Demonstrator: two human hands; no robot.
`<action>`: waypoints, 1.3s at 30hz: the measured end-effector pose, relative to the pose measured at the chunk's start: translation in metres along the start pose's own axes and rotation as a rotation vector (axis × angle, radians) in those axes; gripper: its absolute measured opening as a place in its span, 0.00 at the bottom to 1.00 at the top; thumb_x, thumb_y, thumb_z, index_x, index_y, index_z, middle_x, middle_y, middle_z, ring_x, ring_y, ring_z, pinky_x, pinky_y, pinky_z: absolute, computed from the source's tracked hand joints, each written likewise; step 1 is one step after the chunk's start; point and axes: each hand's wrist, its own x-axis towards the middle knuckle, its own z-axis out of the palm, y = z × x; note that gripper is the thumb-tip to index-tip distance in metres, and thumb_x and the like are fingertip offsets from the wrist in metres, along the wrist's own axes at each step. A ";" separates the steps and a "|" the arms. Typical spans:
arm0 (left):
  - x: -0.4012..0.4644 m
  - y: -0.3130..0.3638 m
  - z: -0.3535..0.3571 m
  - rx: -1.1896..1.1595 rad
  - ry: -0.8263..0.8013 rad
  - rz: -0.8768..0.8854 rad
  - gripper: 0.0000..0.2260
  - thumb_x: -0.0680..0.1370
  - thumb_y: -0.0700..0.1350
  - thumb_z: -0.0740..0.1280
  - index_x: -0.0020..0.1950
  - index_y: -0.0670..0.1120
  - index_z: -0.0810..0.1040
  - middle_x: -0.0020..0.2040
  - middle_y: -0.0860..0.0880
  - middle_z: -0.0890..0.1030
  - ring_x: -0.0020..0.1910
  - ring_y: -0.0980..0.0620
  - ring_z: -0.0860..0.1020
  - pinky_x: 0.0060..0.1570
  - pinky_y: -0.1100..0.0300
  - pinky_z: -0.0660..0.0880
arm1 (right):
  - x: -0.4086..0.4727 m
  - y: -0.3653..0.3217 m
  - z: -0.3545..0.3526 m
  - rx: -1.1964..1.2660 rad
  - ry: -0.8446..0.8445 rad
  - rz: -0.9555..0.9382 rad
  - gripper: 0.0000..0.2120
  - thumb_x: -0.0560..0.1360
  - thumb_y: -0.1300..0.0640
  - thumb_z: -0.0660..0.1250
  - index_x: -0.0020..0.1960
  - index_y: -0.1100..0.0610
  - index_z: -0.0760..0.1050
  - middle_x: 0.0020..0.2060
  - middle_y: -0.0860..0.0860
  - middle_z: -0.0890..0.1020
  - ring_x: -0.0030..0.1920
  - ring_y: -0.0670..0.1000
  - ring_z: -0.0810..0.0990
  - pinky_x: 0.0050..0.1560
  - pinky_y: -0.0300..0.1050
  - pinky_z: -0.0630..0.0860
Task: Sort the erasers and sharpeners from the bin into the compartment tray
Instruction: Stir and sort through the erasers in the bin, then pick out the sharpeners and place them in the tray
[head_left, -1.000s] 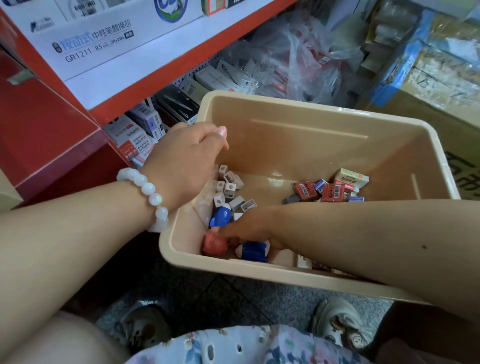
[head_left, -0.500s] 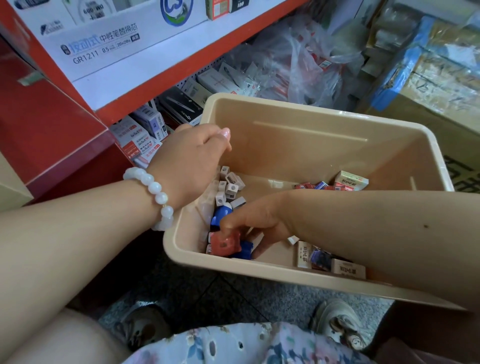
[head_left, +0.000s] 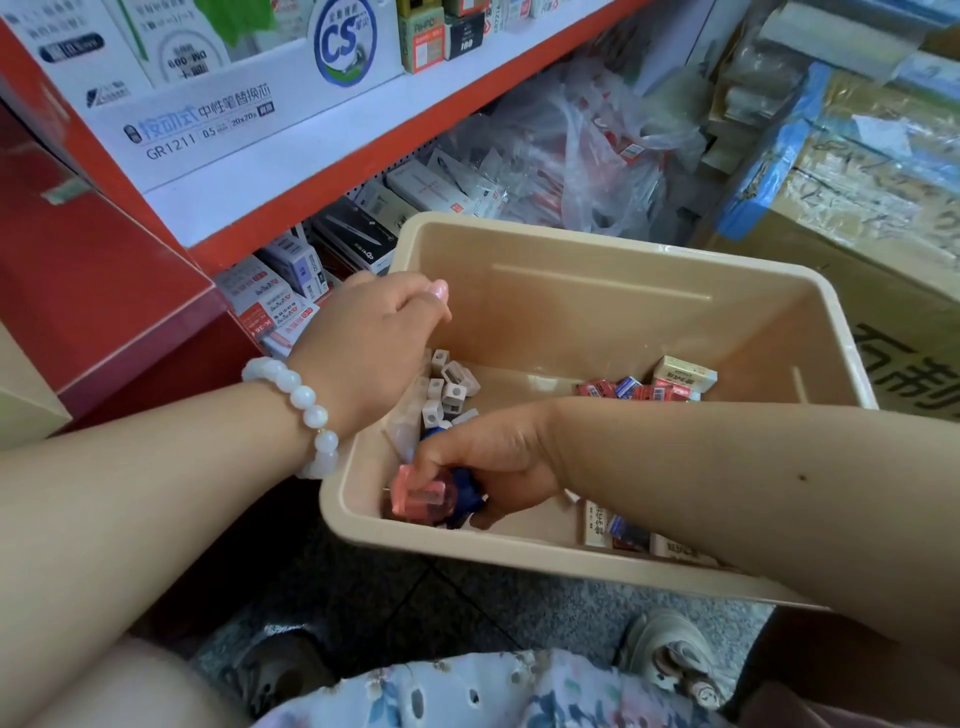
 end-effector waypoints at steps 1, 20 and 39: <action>0.000 0.000 0.000 0.003 -0.004 0.001 0.13 0.81 0.54 0.54 0.50 0.56 0.79 0.58 0.47 0.72 0.55 0.50 0.71 0.53 0.60 0.61 | -0.009 -0.004 -0.005 0.011 -0.005 -0.020 0.04 0.74 0.56 0.59 0.46 0.55 0.72 0.40 0.52 0.75 0.39 0.49 0.72 0.40 0.40 0.67; -0.010 0.015 -0.007 0.146 -0.171 0.485 0.41 0.66 0.62 0.73 0.71 0.67 0.49 0.60 0.54 0.78 0.47 0.53 0.80 0.54 0.53 0.75 | -0.096 -0.020 -0.029 0.522 -0.077 -0.521 0.20 0.66 0.53 0.61 0.57 0.57 0.71 0.49 0.56 0.76 0.43 0.52 0.77 0.50 0.47 0.74; 0.001 0.005 -0.006 -0.243 0.028 0.400 0.26 0.63 0.59 0.75 0.58 0.64 0.70 0.45 0.60 0.78 0.42 0.53 0.82 0.45 0.46 0.80 | 0.001 -0.007 -0.024 -1.079 0.677 -0.185 0.21 0.70 0.42 0.70 0.52 0.57 0.79 0.46 0.52 0.81 0.46 0.53 0.78 0.42 0.44 0.75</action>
